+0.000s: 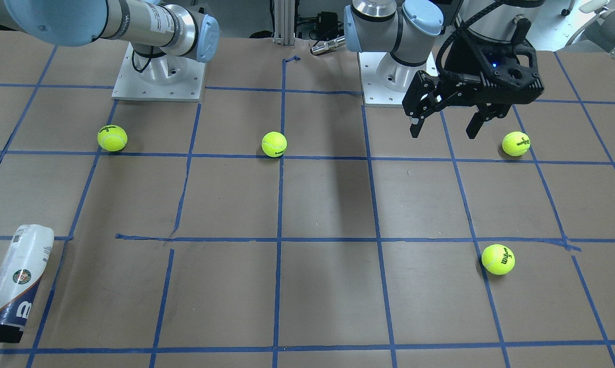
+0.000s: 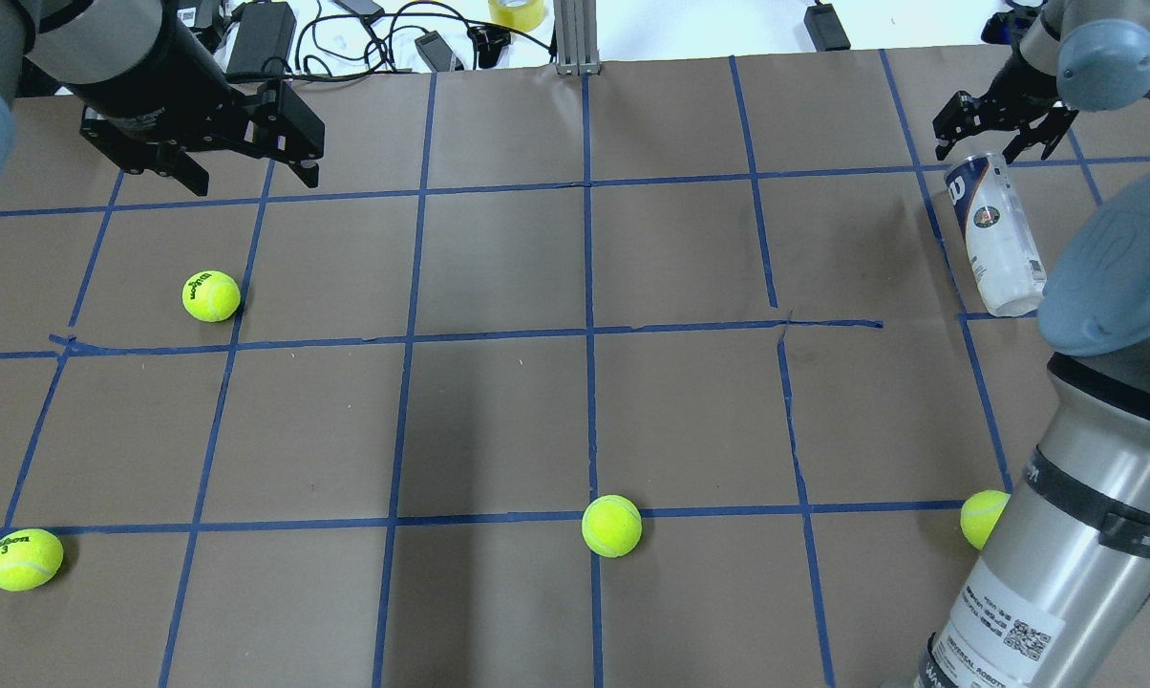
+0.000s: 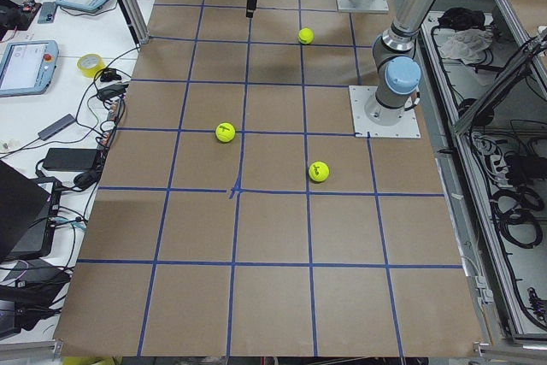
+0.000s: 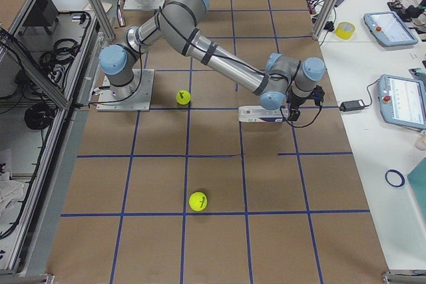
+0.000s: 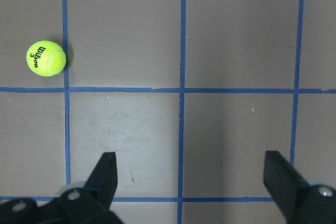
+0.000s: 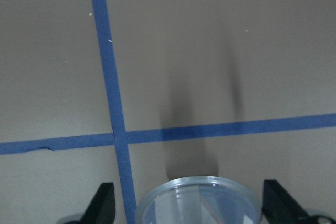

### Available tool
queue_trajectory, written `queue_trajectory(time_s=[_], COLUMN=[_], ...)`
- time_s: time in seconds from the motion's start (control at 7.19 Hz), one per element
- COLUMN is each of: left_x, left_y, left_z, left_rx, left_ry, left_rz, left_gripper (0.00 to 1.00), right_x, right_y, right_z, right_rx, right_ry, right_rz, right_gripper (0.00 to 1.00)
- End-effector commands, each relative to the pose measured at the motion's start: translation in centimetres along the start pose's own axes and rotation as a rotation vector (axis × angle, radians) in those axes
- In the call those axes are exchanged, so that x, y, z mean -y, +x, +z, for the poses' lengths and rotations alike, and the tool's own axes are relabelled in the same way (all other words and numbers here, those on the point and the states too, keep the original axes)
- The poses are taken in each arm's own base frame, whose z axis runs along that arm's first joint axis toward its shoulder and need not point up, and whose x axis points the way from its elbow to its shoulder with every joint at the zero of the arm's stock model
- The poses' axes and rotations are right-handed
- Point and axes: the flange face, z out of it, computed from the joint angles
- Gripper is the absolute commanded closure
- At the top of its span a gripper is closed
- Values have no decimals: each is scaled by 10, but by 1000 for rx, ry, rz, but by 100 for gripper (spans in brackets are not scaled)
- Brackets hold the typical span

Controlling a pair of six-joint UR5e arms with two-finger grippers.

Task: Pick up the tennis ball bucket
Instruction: 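Lower the right gripper and grasp the tube at its open end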

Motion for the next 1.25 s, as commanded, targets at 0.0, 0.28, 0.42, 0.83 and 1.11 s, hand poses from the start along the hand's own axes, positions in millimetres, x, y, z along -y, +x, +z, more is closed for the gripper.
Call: queue_trajectory(time_s=[0.0, 0.28, 0.42, 0.83, 1.11], left_x=[-2, -3, -3, -3, 1], left_y=[8, 1, 0, -1, -4], left_z=[-2, -4, -4, 3, 12], left_rx=[-69, 1, 0, 0, 10], left_ry=[2, 5, 6, -9, -26], left_rz=[7, 90, 87, 84, 82], left_gripper=[0, 0, 0, 0, 0], right_x=[-9, -15, -19, -15, -14], right_y=[0, 4, 3, 1, 2], right_z=[10, 17, 21, 17, 13], right_rx=[-12, -46, -43, -27, -39], right_ry=[-33, -69, -73, -20, -4], right_rz=[9, -2, -5, -29, -70], right_gripper=[0, 0, 0, 24, 40])
